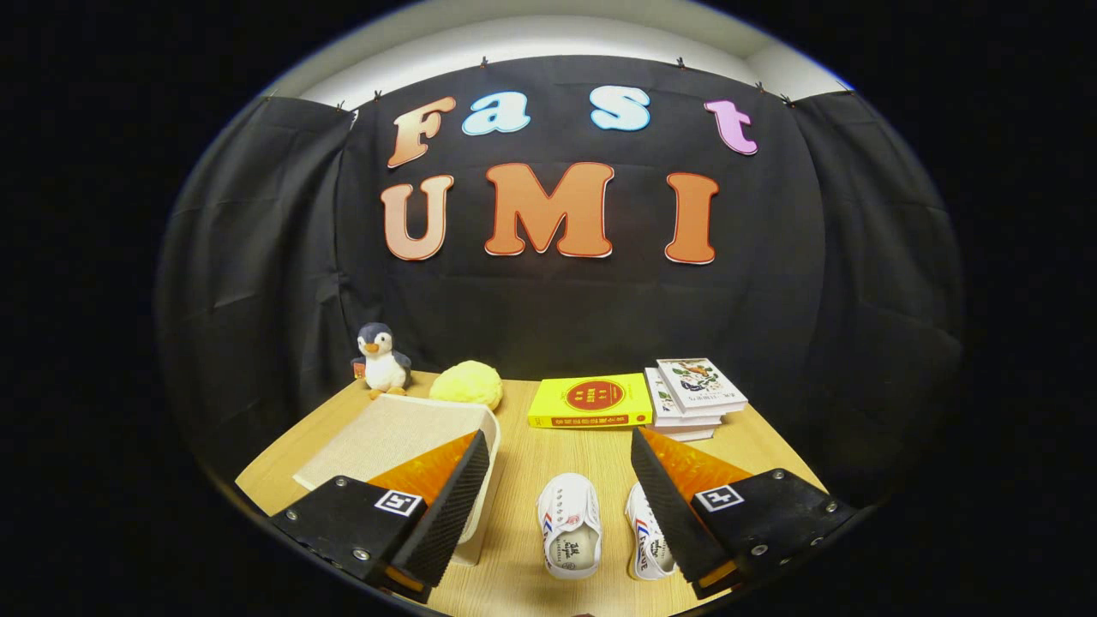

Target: Open the storage box then place both shoes into the box .Put the left shoe in first, then the right shoe, with the right side of both shoes facing outward in a uniform manner.

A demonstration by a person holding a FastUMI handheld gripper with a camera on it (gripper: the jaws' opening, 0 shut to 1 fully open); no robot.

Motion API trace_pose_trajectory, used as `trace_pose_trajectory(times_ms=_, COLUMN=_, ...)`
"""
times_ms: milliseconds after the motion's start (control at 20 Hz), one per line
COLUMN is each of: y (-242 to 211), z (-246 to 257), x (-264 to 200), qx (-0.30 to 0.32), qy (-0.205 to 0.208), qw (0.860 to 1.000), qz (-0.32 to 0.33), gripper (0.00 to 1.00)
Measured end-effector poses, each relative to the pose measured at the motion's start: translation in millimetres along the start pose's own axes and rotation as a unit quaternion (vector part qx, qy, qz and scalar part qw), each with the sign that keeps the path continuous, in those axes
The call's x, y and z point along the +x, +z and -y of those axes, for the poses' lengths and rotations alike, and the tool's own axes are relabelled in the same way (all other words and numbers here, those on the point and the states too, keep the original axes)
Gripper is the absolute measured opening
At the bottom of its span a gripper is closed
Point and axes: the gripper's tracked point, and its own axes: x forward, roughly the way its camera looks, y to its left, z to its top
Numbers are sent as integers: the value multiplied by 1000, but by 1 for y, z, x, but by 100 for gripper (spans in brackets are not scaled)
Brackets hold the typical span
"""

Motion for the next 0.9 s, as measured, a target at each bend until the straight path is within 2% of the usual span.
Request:
trace_pose_trajectory(times_ms=250, y=-16, z=-5, x=8, qx=9, qy=9, qw=1000, qz=-17, gripper=100)
trace_pose_trajectory(times_ms=450, y=-41, z=-21, x=16, qx=58, qy=46, qw=996, qz=-56, gripper=100)
trace_pose_trajectory(times_ms=550, y=-58, z=-37, x=20, qx=107, qy=84, qw=987, qz=-87, gripper=100)
trace_pose_trajectory(times_ms=700, y=-81, z=-45, x=27, qx=167, qy=117, qw=971, qz=-128, gripper=100)
trace_pose_trajectory(times_ms=800, y=-93, z=-50, x=32, qx=213, qy=134, qw=956, qz=-148, gripper=99)
trace_pose_trajectory(times_ms=900, y=-104, z=-55, x=37, qx=269, qy=152, qw=937, qz=-166, gripper=98)
